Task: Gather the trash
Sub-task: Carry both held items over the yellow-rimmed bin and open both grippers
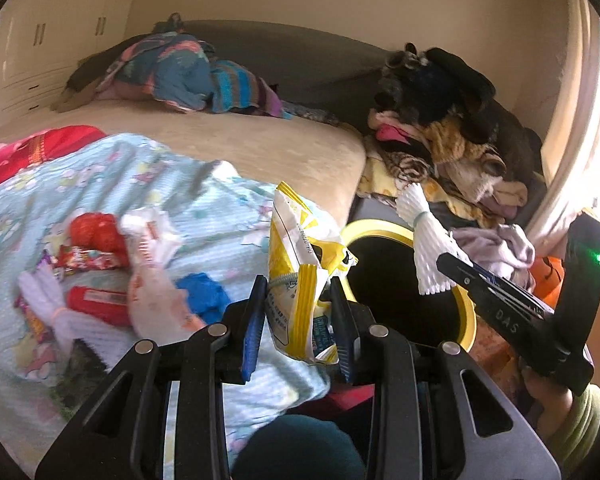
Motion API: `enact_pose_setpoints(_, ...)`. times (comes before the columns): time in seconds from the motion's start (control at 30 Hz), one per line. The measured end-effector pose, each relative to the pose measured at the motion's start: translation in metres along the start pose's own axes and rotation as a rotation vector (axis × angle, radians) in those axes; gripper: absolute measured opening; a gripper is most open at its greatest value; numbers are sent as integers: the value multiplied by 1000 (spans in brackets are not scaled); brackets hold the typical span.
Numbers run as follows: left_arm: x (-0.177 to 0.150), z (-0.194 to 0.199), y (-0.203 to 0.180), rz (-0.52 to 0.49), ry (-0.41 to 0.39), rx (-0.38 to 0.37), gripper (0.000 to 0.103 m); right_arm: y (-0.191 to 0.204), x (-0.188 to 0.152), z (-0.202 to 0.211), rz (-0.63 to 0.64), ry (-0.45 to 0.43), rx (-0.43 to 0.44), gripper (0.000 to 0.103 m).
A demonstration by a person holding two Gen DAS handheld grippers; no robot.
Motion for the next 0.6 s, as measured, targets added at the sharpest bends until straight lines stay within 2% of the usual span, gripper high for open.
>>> enact_pose_setpoints(0.47,-15,-65,-75,-114,100,-66,30,-60,-29,3,-96,70,-89,12)
enact_pose_setpoints(0.57,-16,-80,-87,-124,120,-85,32,-71,-38,2,-127,94,-104,16)
enact_pose_setpoints(0.6,-15,-87,-92,-124,131,-94,32,-75,-41,2,-139,104,-112,25)
Point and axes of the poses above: each gripper's, at about its wrist camera, not at the fingertips, and z roughly against the way its jaws point, y to its left, x to its top, the point moved 8 cm from there along -z, roughly the way its jaws point, and after that the axes turned 12 degrees about z, right-handed, at the moved point
